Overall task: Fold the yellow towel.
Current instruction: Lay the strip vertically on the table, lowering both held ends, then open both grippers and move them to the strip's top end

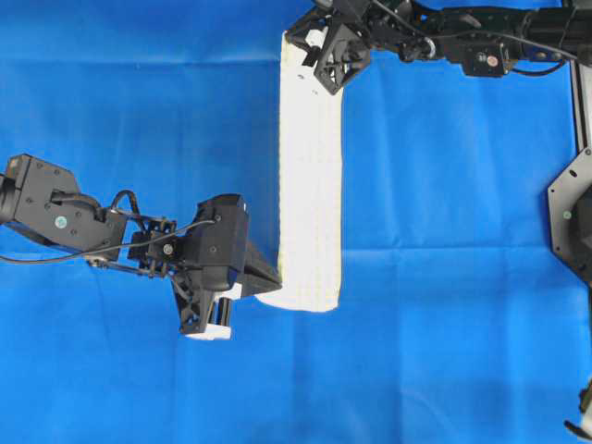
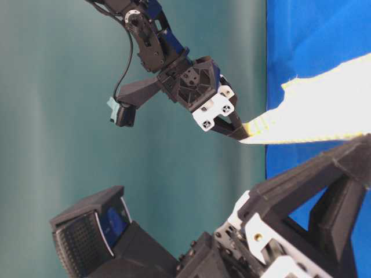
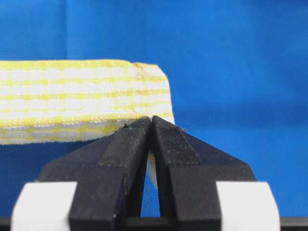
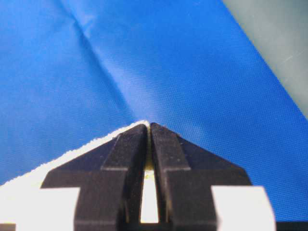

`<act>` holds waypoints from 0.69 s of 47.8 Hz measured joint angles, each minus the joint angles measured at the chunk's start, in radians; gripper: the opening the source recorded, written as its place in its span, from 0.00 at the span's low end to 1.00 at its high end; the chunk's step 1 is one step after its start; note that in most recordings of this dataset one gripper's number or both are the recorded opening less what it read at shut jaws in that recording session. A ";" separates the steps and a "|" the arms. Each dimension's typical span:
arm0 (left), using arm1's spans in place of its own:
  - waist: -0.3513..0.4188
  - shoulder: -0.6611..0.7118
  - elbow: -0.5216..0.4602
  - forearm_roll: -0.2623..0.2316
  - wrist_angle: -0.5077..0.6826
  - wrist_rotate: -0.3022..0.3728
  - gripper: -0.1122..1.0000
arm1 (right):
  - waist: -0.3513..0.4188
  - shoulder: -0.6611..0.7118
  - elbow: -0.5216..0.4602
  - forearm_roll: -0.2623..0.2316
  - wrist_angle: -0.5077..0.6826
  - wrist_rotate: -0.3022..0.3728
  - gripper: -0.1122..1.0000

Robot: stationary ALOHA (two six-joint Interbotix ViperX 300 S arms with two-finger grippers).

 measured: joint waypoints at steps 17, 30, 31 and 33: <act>-0.008 0.021 -0.006 -0.002 0.000 0.002 0.17 | 0.035 0.020 -0.023 -0.002 0.000 -0.020 0.17; -0.008 0.000 -0.006 0.000 0.117 0.005 0.44 | 0.035 0.020 -0.026 -0.002 0.003 -0.012 0.79; -0.008 -0.006 -0.006 0.000 0.137 0.006 0.44 | 0.034 0.020 -0.026 -0.002 0.003 -0.012 0.80; -0.006 -0.028 -0.005 -0.002 0.189 0.008 0.43 | 0.034 0.017 -0.021 -0.002 0.003 -0.012 0.79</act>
